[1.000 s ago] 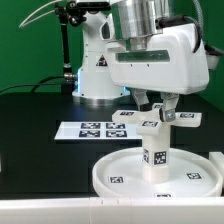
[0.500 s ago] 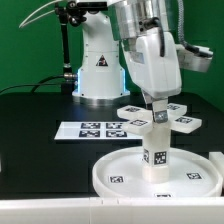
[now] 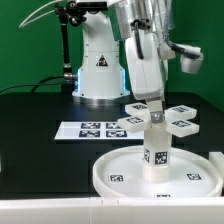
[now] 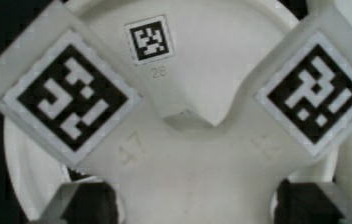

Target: Assemble round table

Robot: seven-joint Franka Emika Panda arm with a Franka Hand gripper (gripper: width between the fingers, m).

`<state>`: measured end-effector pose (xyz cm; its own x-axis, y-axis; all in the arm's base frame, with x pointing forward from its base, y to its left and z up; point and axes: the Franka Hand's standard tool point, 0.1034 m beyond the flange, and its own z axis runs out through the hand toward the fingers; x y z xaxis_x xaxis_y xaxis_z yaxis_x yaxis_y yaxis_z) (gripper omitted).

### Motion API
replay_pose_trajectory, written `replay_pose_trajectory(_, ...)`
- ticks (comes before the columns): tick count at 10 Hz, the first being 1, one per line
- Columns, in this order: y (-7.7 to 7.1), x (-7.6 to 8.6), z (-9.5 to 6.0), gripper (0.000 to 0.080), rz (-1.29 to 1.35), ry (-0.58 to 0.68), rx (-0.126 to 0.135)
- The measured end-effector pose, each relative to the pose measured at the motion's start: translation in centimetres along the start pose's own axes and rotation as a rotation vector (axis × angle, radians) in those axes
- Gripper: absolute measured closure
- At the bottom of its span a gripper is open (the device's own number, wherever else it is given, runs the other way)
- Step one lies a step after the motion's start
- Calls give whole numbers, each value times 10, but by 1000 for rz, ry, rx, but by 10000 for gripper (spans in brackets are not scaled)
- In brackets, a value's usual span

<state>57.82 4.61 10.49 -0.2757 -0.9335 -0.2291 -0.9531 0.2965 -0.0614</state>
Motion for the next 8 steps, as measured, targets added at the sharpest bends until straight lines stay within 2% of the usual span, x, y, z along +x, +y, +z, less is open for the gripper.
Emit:
replay_pose_trajectory(2, 1, -1, 0, 183, -22, -1, -3)
replay_pose_trajectory(6, -3, -12, -20, 151, -63, -21, 1)
replay_pose_trajectory(8, -2, -12, -18, 151, -94, -20, -2)
